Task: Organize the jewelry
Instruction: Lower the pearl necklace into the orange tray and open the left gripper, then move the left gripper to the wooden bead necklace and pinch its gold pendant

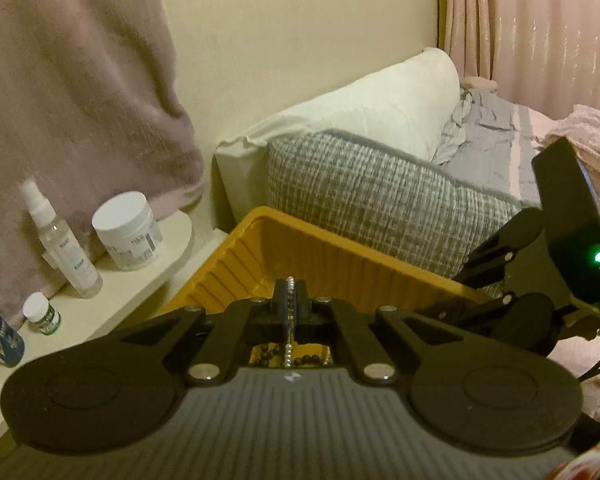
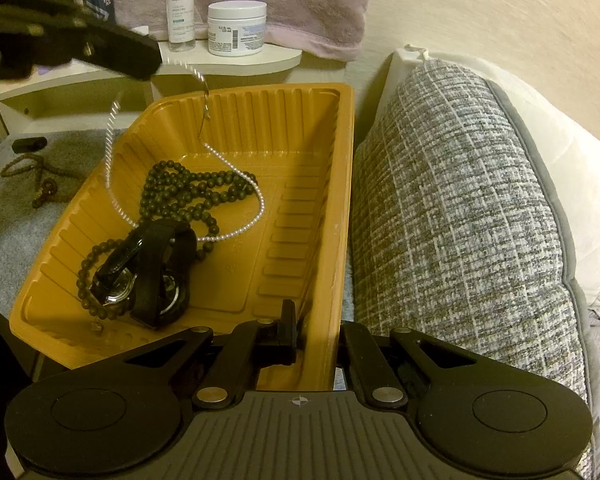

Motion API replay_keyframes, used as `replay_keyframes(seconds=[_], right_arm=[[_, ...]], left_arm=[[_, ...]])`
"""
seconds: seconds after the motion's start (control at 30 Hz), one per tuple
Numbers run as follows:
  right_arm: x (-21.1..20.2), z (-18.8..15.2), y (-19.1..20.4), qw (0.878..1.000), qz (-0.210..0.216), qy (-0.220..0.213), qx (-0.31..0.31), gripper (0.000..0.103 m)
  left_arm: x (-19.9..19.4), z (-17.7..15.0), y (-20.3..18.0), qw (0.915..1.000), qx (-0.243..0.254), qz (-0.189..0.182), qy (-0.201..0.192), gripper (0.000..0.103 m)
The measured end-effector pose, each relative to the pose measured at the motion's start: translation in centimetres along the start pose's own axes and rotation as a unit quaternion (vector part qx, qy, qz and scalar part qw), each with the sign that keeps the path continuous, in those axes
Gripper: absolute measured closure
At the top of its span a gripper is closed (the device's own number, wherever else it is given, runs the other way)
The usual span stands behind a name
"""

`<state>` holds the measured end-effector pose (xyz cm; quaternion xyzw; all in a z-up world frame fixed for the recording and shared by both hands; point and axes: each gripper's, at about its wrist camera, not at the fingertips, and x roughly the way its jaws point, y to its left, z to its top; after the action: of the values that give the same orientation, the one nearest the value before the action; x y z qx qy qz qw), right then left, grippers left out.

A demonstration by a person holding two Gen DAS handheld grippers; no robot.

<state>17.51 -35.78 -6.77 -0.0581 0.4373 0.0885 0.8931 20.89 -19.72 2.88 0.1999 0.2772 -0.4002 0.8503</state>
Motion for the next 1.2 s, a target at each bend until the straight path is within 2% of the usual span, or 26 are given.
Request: replay_keyframes(seconds=[0.13, 0.33, 0.47, 0.63, 0.8, 1.03, 1.13, 1.2], right_arm=[[0.0, 0.0, 0.1, 1.000, 0.000, 0.000, 0.000, 0.099], [0.0, 0.0, 0.0, 1.000, 0.000, 0.000, 0.000, 0.099], [-0.1, 0.0, 0.0, 1.000, 0.000, -0.001, 0.002, 0.099], [-0.1, 0.0, 0.0, 1.000, 0.000, -0.001, 0.004, 0.099], [-0.1, 0.0, 0.0, 1.000, 0.000, 0.000, 0.005, 0.099], [0.0, -0.2, 0.0, 1.000, 0.001, 0.003, 0.012, 0.099], [0.0, -0.2, 0.0, 1.000, 0.000, 0.002, 0.012, 0.099], [-0.1, -0.2, 0.0, 1.000, 0.000, 0.003, 0.010, 0.099]], left_arm=[[0.5, -0.4, 0.1, 0.9999, -0.006, -0.002, 0.008, 0.101], [-0.3, -0.7, 1.1, 0.9997, -0.024, 0.008, 0.003, 0.087], [-1.6, -0.9, 2.3, 0.9987, -0.039, 0.032, -0.007, 0.086], [-3.9, -2.7, 4.6, 0.9941, -0.072, 0.079, -0.018, 0.079], [-6.5, -5.8, 7.2, 0.9836, -0.111, 0.141, -0.020, 0.078], [-9.9, -11.5, 11.2, 0.9581, -0.174, 0.227, -0.005, 0.078], [-10.5, -13.8, 12.1, 0.9483, -0.186, 0.257, 0.010, 0.078], [-10.6, -15.5, 12.2, 0.9446, -0.196, 0.263, 0.019, 0.078]])
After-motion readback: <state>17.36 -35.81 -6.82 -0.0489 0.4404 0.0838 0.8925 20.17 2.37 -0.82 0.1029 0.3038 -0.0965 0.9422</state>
